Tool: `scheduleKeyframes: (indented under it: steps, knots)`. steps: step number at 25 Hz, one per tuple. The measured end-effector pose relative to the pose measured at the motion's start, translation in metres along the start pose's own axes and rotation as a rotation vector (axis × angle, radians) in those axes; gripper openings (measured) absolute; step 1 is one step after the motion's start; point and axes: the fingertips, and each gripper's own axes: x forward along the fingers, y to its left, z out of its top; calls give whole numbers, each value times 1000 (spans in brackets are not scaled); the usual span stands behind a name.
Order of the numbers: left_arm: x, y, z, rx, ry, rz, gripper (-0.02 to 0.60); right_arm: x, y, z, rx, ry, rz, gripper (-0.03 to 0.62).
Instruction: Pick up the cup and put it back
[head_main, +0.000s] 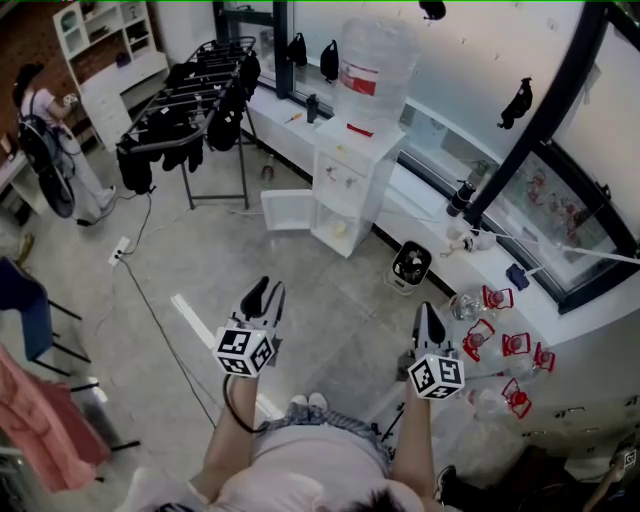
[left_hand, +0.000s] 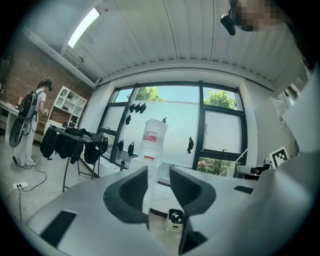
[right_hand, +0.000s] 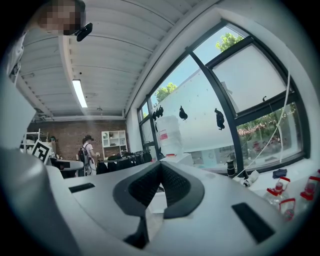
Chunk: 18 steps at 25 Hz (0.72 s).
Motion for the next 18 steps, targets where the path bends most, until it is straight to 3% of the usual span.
scheduleKeyframes:
  steps: [3,7,11,18]
  knots:
    - [1,1,-2,-6,10,-25,225,0,2,-1,0,4,-5,17]
    - [0,5,1,-22,-11,-52,331,2,6,-2,4,4,-11,17]
    - [-2,10,6,-45,-41,-51,368,4,8,-2,9,2,-13,17]
    - [-4,15,10,-16,-29,-46,376,7,17,-2,13,-7,-13,17]
